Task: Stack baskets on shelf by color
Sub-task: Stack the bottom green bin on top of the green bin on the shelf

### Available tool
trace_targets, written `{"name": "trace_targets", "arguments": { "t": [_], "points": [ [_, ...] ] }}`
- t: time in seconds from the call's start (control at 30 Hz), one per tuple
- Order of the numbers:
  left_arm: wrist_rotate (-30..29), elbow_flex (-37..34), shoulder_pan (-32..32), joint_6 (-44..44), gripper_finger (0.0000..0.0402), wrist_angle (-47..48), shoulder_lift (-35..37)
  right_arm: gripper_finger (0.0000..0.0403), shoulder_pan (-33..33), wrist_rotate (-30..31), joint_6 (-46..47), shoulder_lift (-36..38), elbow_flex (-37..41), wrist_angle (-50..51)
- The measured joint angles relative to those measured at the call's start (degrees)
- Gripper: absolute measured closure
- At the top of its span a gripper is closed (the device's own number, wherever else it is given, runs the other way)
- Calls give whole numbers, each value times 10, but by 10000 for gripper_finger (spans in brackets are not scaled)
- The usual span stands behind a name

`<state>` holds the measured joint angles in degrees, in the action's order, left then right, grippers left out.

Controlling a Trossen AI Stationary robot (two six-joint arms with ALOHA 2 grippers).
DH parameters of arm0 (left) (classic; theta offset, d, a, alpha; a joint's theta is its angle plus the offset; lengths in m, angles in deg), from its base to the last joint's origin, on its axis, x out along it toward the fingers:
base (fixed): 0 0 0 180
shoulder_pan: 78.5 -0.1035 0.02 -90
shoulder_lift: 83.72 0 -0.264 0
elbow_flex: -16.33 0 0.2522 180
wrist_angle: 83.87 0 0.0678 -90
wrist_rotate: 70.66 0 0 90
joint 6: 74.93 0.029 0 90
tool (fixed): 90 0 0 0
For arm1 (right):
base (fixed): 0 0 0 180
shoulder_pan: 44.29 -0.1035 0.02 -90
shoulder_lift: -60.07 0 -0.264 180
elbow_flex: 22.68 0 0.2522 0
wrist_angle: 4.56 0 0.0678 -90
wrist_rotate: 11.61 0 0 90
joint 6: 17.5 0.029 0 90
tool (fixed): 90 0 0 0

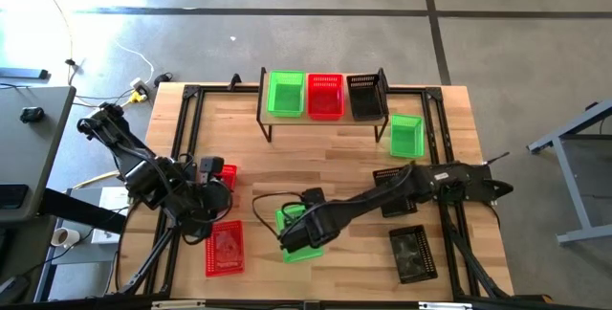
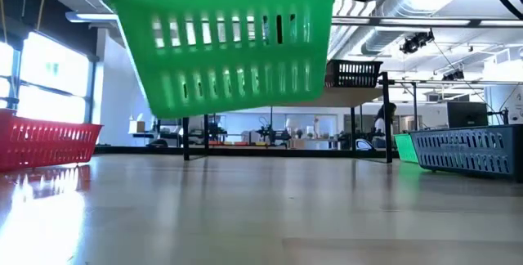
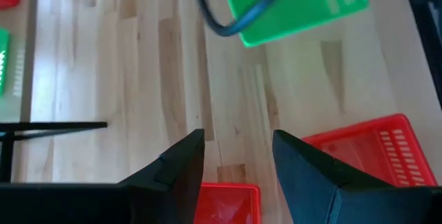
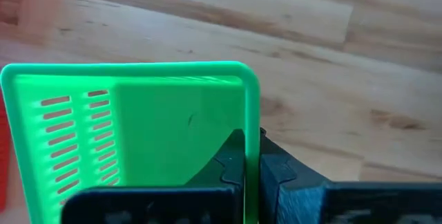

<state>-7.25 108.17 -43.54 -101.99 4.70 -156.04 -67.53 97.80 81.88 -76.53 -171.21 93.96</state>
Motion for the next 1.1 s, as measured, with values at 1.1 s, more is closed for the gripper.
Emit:
{"name": "trace_targets", "arguments": {
  "t": [1.1],
  "points": [
    [-87,0,55,96,238,-52,-49,403,122,150,-148,42,-2,-213]
  ]
}}
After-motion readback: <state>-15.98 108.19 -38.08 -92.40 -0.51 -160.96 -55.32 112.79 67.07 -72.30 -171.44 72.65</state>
